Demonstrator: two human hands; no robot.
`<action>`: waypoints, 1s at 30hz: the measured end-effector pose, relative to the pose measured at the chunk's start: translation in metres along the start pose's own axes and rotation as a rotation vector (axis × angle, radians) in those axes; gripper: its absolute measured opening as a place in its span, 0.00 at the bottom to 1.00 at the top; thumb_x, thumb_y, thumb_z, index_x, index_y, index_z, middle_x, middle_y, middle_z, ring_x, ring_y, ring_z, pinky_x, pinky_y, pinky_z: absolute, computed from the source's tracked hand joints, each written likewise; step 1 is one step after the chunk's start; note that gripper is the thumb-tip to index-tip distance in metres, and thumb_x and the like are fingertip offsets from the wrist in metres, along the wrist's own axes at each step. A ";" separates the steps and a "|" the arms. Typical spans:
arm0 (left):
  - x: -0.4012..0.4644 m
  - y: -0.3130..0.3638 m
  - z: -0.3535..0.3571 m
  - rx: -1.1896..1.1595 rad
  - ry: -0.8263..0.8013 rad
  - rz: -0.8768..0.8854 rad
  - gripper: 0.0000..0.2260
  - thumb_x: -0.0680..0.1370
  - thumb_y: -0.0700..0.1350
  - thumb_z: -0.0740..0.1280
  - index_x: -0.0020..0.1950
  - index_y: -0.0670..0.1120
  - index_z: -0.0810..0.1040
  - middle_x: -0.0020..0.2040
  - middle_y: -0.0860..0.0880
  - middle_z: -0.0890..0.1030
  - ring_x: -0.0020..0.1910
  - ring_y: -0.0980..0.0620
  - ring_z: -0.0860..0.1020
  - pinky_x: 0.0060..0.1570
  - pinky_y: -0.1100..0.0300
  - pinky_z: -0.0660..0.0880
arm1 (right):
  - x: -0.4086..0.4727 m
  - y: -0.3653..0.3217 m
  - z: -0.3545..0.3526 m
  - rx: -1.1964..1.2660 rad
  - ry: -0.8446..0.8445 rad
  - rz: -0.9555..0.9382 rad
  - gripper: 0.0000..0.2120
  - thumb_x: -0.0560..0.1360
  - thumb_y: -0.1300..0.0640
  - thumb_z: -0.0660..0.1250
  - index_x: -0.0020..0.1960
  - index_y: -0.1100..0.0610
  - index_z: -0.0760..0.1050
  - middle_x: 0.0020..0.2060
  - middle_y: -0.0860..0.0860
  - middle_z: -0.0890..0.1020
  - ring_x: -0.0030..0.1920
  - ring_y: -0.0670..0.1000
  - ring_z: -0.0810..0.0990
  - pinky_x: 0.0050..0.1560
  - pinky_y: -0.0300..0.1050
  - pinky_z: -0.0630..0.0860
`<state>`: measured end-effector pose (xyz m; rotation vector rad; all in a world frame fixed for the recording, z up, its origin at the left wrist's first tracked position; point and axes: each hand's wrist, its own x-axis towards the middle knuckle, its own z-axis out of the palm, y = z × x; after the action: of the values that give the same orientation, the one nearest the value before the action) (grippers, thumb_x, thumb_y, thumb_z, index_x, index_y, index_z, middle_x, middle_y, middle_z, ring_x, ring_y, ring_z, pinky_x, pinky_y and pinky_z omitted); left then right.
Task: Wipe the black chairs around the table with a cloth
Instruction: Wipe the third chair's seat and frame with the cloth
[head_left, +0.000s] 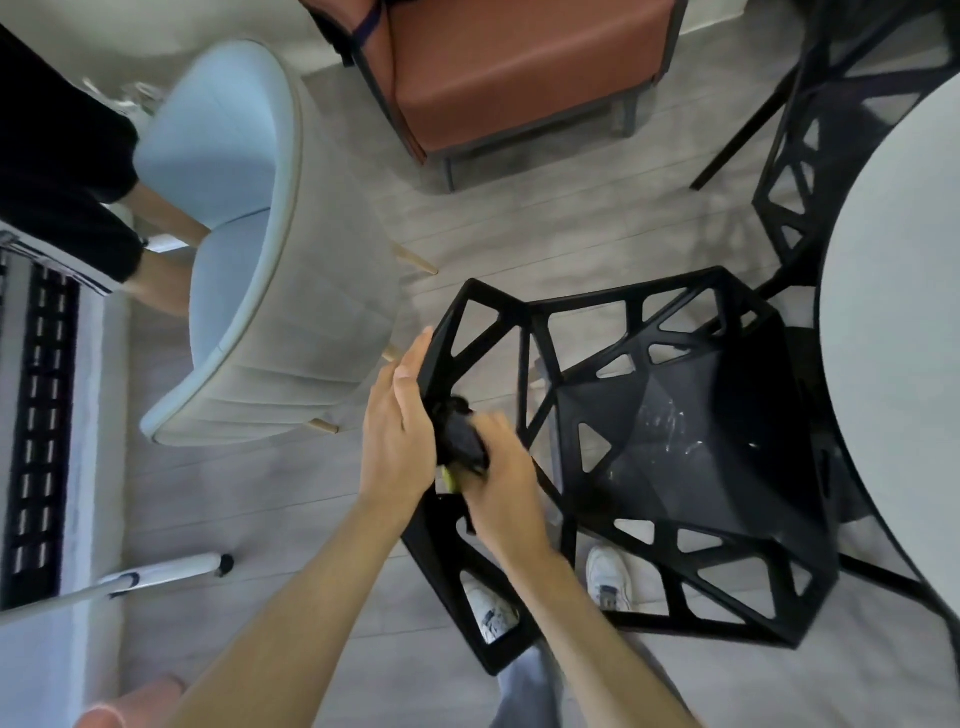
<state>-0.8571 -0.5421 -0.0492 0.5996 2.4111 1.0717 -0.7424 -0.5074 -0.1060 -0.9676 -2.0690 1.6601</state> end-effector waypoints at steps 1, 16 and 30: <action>-0.001 0.001 0.000 -0.005 -0.012 0.005 0.25 0.86 0.54 0.42 0.79 0.58 0.68 0.73 0.60 0.72 0.75 0.62 0.67 0.78 0.54 0.64 | -0.014 0.005 -0.001 0.021 -0.027 0.039 0.19 0.75 0.64 0.72 0.60 0.46 0.75 0.53 0.40 0.75 0.57 0.45 0.78 0.59 0.48 0.78; -0.003 0.003 -0.002 -0.053 -0.019 0.008 0.27 0.86 0.57 0.42 0.80 0.55 0.68 0.77 0.59 0.70 0.78 0.63 0.63 0.80 0.53 0.59 | 0.004 0.086 -0.011 -0.157 0.135 0.336 0.09 0.79 0.60 0.68 0.58 0.52 0.81 0.52 0.47 0.80 0.54 0.53 0.79 0.56 0.55 0.80; -0.001 0.001 0.000 -0.030 -0.029 0.023 0.25 0.86 0.56 0.43 0.80 0.55 0.67 0.78 0.59 0.70 0.78 0.63 0.63 0.80 0.51 0.60 | 0.008 0.097 -0.006 -0.125 0.089 0.324 0.08 0.79 0.57 0.69 0.58 0.50 0.81 0.52 0.42 0.80 0.55 0.48 0.80 0.59 0.52 0.79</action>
<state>-0.8560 -0.5418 -0.0483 0.6295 2.3643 1.0986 -0.7147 -0.4877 -0.1977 -1.4568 -2.0619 1.6114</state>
